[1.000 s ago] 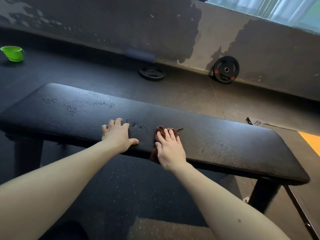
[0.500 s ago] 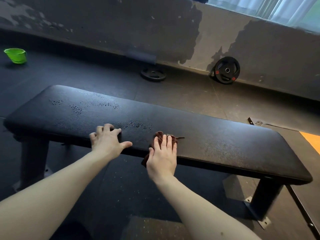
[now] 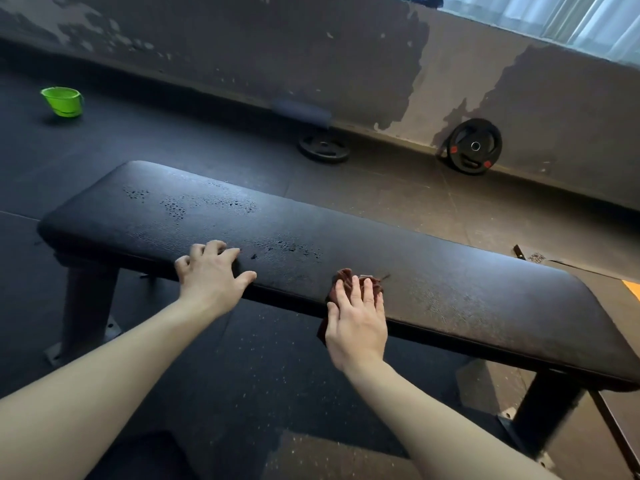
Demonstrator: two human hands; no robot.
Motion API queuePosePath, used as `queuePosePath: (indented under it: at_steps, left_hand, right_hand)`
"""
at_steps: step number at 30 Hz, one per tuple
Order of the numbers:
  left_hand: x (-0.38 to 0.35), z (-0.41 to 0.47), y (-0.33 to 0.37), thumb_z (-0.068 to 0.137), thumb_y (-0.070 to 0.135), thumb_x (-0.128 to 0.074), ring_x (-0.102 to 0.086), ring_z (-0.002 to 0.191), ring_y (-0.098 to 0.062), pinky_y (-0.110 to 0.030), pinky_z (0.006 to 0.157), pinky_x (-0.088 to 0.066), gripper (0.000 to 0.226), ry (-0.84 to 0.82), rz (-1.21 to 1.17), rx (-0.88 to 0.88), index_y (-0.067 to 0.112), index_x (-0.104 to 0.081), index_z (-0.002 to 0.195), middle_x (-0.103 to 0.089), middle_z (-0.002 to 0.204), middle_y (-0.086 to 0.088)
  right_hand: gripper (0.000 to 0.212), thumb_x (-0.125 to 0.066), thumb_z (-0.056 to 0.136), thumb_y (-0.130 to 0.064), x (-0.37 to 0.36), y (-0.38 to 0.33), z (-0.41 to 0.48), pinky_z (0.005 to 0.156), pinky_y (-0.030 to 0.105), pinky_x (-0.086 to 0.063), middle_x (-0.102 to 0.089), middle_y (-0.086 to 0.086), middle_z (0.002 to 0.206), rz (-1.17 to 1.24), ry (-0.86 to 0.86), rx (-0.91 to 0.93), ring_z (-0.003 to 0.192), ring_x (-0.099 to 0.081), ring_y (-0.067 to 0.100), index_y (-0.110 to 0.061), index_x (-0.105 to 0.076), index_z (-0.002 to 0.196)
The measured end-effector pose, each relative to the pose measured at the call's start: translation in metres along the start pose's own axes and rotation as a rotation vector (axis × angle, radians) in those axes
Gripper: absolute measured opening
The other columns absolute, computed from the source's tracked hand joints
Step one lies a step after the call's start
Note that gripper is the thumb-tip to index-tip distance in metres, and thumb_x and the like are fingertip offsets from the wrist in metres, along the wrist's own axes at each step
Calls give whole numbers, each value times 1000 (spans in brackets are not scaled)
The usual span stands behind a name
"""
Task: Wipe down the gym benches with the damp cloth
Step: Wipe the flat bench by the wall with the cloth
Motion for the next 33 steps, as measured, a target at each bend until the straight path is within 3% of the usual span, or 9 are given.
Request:
queuePosePath:
  at_steps: [6,11,18,22,28,33]
  left_hand:
    - [4,13,-37,91,73,-50,-29,138,-28,-46,110,-29,67,-71,97,124,33,-49,145,-37,153,0]
    - [3,12,-35,91,73,-48,-28,139,-27,-45,109,-29,69,-92,107,140,34,-46,148,-34,154,1]
    - [-2,8,-38,93,72,-46,-27,139,-27,-45,109,-29,68,-59,71,137,33,-45,149,-33,156,2]
    - [-5,3,-36,95,67,-43,-24,140,-27,-45,110,-28,66,-11,42,136,30,-44,149,-30,158,1]
    - [-12,-10,-35,98,67,-36,-18,144,-23,-46,113,-24,69,47,15,145,29,-33,156,-21,165,1]
    - [-13,-11,-36,98,68,-33,-17,143,-21,-44,113,-23,71,65,26,155,30,-30,158,-19,166,3]
  right_hand:
    - [65,-21,98,-43,-18,-81,16,125,53,-23,-45,14,158,55,-62,214,151,-34,36,-18,-53,149]
    - [53,-37,99,-39,-7,-60,14,122,44,-32,-56,6,150,92,-14,374,145,-46,28,-21,-64,140]
    - [49,-42,98,-38,9,-2,8,122,41,-34,-58,3,148,80,31,330,145,-46,24,-21,-69,135]
    - [51,-41,95,-39,4,-37,12,118,48,-40,-64,12,141,49,19,328,139,-53,33,-17,-72,130]
    - [55,-41,91,-40,-14,-129,16,116,51,-41,-63,14,140,130,-43,514,138,-53,36,-17,-71,131]
    - [47,-46,93,-37,0,-92,18,118,42,-41,-63,3,143,184,-33,547,140,-52,24,-22,-72,129]
Point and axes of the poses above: each hand's wrist, its own z-axis towards the middle knuckle, its own x-axis out of the back of the hand, y = z × x, the point moved 10 cm from there along z, towards the middle knuckle
